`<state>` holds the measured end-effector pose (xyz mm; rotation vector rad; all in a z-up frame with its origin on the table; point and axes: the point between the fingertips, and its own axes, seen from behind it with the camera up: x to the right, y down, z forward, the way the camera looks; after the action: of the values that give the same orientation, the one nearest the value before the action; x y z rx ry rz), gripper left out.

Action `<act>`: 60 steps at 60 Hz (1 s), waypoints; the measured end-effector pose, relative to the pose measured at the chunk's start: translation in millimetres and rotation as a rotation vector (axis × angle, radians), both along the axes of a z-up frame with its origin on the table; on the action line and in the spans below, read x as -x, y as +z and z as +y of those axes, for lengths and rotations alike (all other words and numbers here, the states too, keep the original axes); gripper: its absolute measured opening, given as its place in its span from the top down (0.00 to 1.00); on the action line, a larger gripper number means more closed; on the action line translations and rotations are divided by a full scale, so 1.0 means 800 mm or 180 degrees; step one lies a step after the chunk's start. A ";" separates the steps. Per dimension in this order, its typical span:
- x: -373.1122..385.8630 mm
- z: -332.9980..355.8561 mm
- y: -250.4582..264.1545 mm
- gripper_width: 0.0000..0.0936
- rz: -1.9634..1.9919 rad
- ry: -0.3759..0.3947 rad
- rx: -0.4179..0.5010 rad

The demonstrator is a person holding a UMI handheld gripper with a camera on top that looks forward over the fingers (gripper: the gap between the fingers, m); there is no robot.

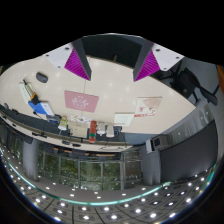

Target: Arrange mouse

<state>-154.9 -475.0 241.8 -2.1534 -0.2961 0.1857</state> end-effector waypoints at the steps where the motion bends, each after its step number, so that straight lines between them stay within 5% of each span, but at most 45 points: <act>1: -0.005 0.001 -0.002 0.08 -0.0003 -0.0014 0.0003; 23: -0.234 0.022 -0.126 0.08 -0.0241 -0.0643 0.0390; 34: -0.390 0.065 -0.190 0.08 -0.0417 -0.0933 0.0310; 60: -0.566 0.238 -0.305 0.08 -0.0616 -0.0960 0.0113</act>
<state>297.8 -284.7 -2.5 -2.2241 -0.0751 -0.1918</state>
